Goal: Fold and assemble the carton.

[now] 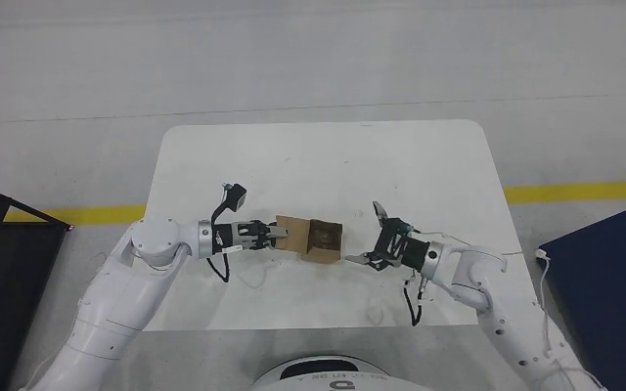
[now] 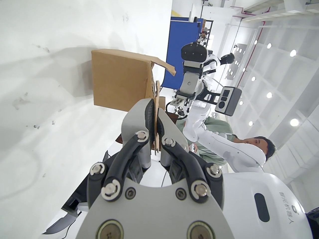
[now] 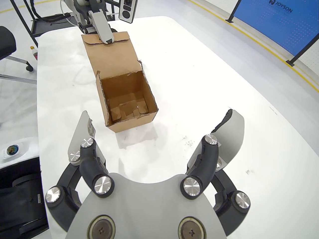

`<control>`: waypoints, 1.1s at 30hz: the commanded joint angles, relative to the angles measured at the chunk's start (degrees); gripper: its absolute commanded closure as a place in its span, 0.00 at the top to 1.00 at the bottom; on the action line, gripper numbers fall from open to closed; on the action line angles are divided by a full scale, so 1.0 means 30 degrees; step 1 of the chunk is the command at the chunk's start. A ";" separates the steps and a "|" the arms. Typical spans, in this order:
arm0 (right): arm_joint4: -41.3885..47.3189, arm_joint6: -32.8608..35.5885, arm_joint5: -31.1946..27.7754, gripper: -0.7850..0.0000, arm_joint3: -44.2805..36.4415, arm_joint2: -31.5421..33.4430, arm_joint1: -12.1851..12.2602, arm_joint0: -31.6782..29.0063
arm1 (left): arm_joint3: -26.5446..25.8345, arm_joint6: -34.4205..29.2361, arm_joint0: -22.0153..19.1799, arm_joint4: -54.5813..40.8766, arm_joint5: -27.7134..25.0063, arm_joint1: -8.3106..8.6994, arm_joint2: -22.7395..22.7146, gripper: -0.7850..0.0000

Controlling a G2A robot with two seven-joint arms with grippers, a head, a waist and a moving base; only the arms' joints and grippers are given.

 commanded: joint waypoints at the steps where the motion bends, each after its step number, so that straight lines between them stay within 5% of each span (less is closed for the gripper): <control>1: -0.0168 0.0164 0.0260 1.00 0.0200 -0.0482 -0.0090 0.0404 | 0.0000 0.0028 -0.0014 0.0104 -0.0004 0.0005 0.0062 0.00; 33: -0.1694 0.0745 0.2897 1.00 0.2909 -0.3682 -0.1035 0.3262 | 0.0384 0.0310 -0.0178 0.0549 -0.0160 0.0094 0.0350 0.00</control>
